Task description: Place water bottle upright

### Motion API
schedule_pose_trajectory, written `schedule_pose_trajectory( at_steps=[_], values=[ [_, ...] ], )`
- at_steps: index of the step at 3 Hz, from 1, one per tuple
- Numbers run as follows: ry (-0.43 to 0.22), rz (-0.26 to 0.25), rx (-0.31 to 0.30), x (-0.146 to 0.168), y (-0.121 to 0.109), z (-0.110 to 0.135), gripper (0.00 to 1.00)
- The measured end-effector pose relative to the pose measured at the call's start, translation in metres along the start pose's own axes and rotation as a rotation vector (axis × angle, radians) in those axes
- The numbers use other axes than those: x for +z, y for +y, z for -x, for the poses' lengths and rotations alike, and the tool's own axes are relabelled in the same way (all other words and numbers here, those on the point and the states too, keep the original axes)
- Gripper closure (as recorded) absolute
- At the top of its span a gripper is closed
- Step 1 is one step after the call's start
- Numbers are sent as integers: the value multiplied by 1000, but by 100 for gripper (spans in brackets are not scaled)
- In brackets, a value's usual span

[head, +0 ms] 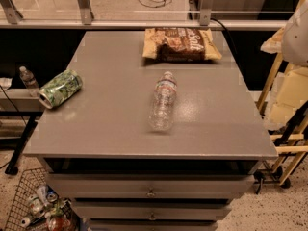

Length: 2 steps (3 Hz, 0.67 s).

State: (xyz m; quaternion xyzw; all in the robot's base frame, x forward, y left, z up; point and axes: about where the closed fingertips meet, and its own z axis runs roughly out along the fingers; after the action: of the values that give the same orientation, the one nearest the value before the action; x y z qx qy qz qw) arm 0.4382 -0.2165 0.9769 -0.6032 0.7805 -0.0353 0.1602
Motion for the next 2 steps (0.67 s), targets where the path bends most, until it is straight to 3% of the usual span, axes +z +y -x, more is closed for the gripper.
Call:
schedule_pose_trajectory(
  at_steps=[2],
  values=[
    [-27,-27,27,-4,2,-2,0]
  ],
)
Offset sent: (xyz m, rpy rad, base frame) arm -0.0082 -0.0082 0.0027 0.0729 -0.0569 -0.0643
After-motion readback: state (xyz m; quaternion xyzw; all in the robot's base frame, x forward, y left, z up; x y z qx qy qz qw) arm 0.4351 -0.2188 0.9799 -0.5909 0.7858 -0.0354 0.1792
